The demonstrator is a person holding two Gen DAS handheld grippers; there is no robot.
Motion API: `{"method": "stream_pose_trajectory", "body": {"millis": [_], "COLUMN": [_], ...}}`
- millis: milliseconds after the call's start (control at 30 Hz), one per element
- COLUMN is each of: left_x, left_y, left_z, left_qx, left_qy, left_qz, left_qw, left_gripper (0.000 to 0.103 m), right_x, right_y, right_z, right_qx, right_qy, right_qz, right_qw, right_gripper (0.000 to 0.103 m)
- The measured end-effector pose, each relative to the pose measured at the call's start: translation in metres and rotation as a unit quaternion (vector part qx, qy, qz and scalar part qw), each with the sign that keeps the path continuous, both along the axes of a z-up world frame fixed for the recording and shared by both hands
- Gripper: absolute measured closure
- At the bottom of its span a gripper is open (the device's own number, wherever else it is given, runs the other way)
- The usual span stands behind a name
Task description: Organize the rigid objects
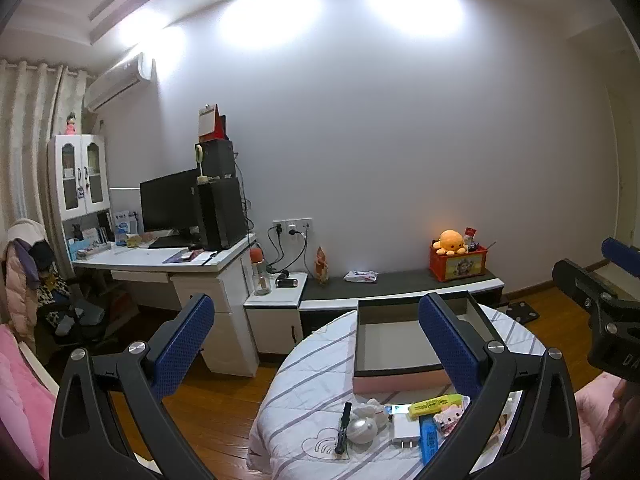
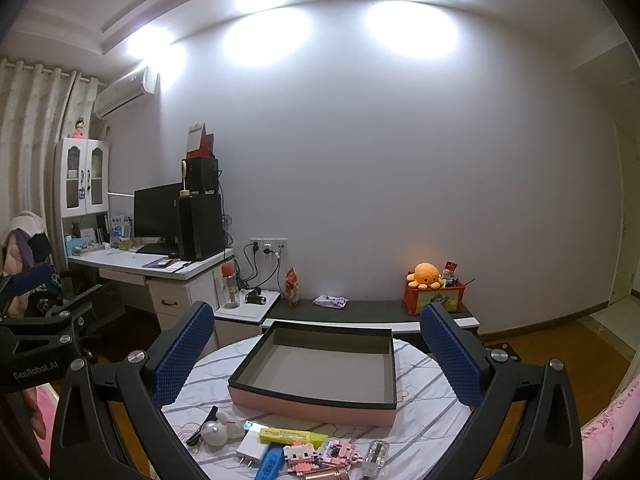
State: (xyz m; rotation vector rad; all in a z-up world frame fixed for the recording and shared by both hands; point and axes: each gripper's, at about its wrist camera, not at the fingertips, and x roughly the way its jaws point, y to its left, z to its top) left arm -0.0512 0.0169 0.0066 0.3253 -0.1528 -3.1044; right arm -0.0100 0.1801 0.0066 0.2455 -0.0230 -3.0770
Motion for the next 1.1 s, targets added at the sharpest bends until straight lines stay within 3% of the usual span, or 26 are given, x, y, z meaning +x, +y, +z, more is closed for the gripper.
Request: {"method": "stream_pose_trajectory", "body": {"millis": [267, 1100], "left_x": [-0.014, -0.046], "left_y": [-0.002, 0.002], "left_z": [-0.003, -0.026], "left_qx": [0.013, 0.0], "left_qy": [0.0, -0.04], "left_qz": [-0.013, -0.016], "left_qw": [0.9998, 0.9991], "left_gripper": [0.0, 0.0], "right_x": [-0.012, -0.034], "right_y": [-0.004, -0.001], "right_z": [0.003, -0.01], "right_qx": [0.007, 0.011], "right_qy": [-0.006, -0.042], "right_qz": [0.0, -0.011], "right_qw": [1.0, 0.999], "right_gripper": [0.0, 0.0]}}
